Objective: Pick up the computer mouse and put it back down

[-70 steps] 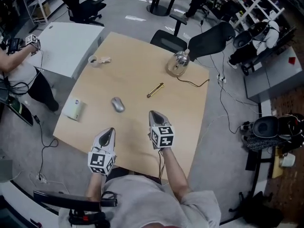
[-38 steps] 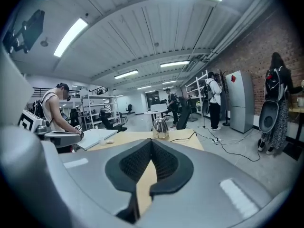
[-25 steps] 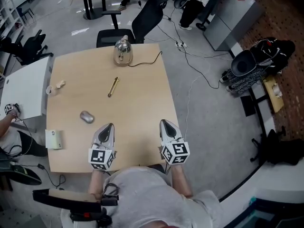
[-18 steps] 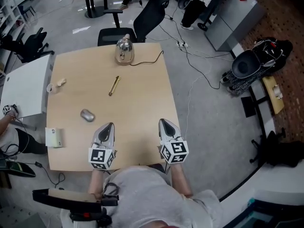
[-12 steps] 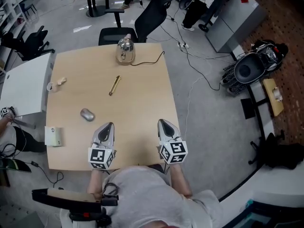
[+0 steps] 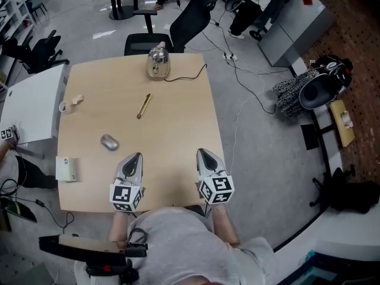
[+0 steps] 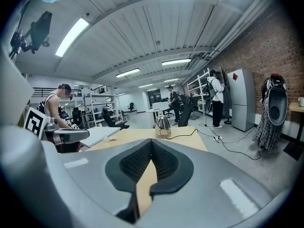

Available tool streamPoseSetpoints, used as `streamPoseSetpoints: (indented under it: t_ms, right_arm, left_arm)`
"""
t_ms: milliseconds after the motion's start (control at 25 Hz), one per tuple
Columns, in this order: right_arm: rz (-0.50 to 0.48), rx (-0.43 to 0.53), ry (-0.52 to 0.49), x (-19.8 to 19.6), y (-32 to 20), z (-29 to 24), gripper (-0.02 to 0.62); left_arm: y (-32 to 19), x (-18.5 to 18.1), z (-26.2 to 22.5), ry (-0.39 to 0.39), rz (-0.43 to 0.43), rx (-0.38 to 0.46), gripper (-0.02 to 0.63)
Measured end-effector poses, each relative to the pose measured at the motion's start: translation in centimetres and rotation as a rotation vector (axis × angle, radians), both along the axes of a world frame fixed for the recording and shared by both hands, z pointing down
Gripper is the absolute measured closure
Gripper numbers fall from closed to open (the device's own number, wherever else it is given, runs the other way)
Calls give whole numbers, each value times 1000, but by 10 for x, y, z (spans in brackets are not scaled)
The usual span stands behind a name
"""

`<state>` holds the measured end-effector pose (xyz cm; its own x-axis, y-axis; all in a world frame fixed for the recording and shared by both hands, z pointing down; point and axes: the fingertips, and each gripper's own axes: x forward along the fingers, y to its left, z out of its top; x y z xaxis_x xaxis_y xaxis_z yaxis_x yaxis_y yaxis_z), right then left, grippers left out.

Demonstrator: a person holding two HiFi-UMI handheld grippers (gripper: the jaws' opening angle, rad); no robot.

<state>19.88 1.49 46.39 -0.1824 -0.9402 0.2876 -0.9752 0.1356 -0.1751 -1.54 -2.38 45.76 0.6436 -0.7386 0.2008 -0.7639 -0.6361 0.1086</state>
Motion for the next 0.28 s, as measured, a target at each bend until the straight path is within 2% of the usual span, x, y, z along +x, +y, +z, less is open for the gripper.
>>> streamPoseSetpoints:
  t_ms: [280]
  right_arm:
    - [0, -9, 4, -1, 3, 1, 589]
  left_arm:
    - [4, 1, 0, -3, 5, -4, 586]
